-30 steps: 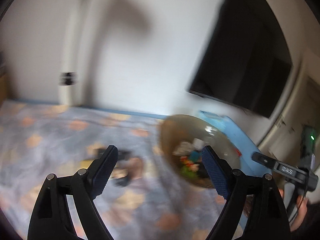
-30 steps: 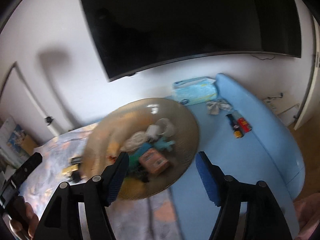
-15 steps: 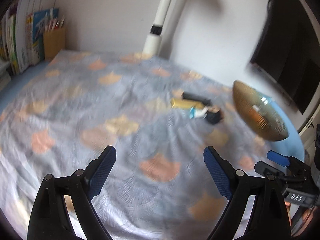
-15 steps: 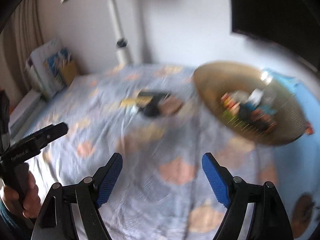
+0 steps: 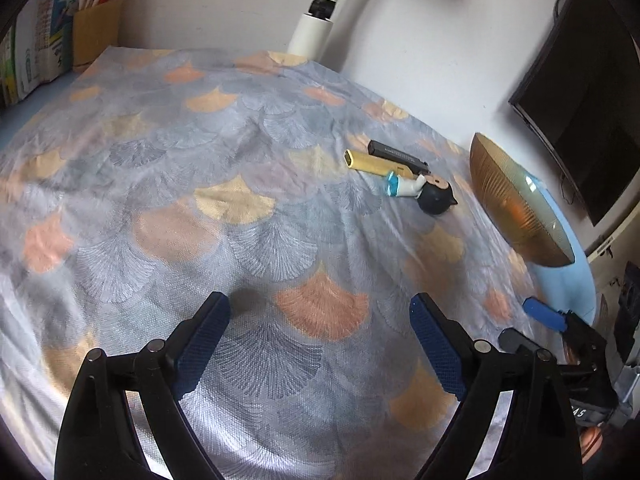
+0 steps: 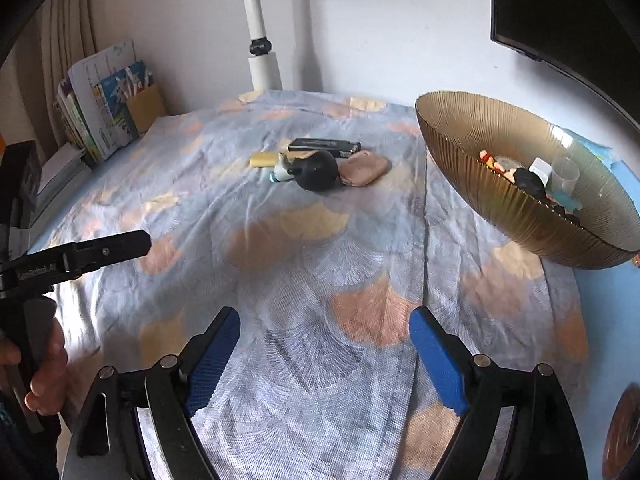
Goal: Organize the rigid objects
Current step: 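Move both tools back toward the yellow lighter and white-shirted figurine, then grasp the yellow lighter with the left tool while the right tool grasps the white-shirted figurine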
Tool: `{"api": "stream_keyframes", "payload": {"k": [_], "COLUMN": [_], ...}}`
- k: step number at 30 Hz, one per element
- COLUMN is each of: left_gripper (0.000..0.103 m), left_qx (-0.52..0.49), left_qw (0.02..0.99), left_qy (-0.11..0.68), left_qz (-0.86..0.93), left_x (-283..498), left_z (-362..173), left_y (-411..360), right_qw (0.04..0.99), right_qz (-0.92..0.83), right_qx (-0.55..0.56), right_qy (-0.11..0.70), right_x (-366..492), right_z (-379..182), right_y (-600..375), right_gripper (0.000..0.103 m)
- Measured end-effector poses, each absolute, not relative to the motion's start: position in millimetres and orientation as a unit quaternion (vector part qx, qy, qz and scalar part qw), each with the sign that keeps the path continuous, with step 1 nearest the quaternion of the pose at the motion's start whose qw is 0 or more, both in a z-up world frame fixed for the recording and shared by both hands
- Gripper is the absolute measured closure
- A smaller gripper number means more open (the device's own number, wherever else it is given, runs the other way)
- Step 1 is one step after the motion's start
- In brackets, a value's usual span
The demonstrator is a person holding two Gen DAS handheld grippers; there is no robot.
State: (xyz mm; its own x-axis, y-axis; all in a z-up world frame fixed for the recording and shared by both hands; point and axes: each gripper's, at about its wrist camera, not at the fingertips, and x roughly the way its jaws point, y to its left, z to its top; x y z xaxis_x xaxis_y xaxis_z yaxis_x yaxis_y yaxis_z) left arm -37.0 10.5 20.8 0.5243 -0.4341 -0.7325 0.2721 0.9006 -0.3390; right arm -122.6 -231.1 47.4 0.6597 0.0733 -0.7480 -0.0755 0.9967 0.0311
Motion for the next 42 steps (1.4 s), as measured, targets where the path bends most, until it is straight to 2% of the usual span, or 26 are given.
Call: {"api": "stream_keyframes", "payload": {"k": [4,8,12,14,16,18,24,28,29,30,31,32,37,42], "left_gripper": [0.012,0.012,0.012,0.014,0.021,0.028,0.028,0.029,0.030,0.030,0.029,0.029,0.023,0.023], "left_qx": [-0.025,0.056,0.137,0.140,0.136,0.146,0.169,0.165,0.163,0.163,0.162,0.161,0.169,0.195], "left_qw": [0.875,0.875,0.866,0.860,0.850,0.842,0.823,0.819,0.820,0.821,0.819,0.816,0.797,0.784], "left_qy": [0.421,0.382,0.380,0.390,0.402,0.410,0.423,0.422,0.422,0.420,0.421,0.423,0.417,0.397], "left_qz": [-0.238,-0.294,-0.294,-0.299,-0.312,-0.318,-0.341,-0.351,-0.351,-0.350,-0.354,-0.359,-0.403,-0.436], "left_x": [-42,-34,5,24,48,65,91,100,101,101,100,100,93,71], "left_z": [49,90,88,78,64,53,29,25,25,25,25,25,26,34], "left_y": [2,-17,-44,-53,-63,-71,-89,-90,-89,-89,-88,-90,-107,-123], "right_qw": [0.906,0.876,0.869,0.872,0.878,0.879,0.890,0.888,0.889,0.889,0.889,0.890,0.889,0.890], "right_qz": [0.046,0.093,0.121,0.113,0.095,0.090,0.071,0.089,0.086,0.084,0.084,0.086,0.080,0.062], "right_qx": [-0.009,0.001,0.066,0.092,0.092,0.088,0.002,0.012,0.005,-0.001,-0.007,-0.014,0.012,0.035], "right_qy": [0.420,0.474,0.476,0.467,0.460,0.461,0.450,0.450,0.450,0.449,0.450,0.447,0.451,0.450], "right_x": [-125,-102,-64,-46,-29,-13,17,32,34,34,32,29,12,-18], "right_z": [53,73,81,79,73,66,59,52,50,49,48,47,48,52], "right_y": [-231,-229,-232,-235,-233,-232,-215,-216,-215,-215,-215,-215,-230,-251], "right_gripper": [0.018,0.018,0.018,0.022,0.035,0.037,0.037,0.039,0.042,0.052,0.057,0.059,0.059,0.059]}}
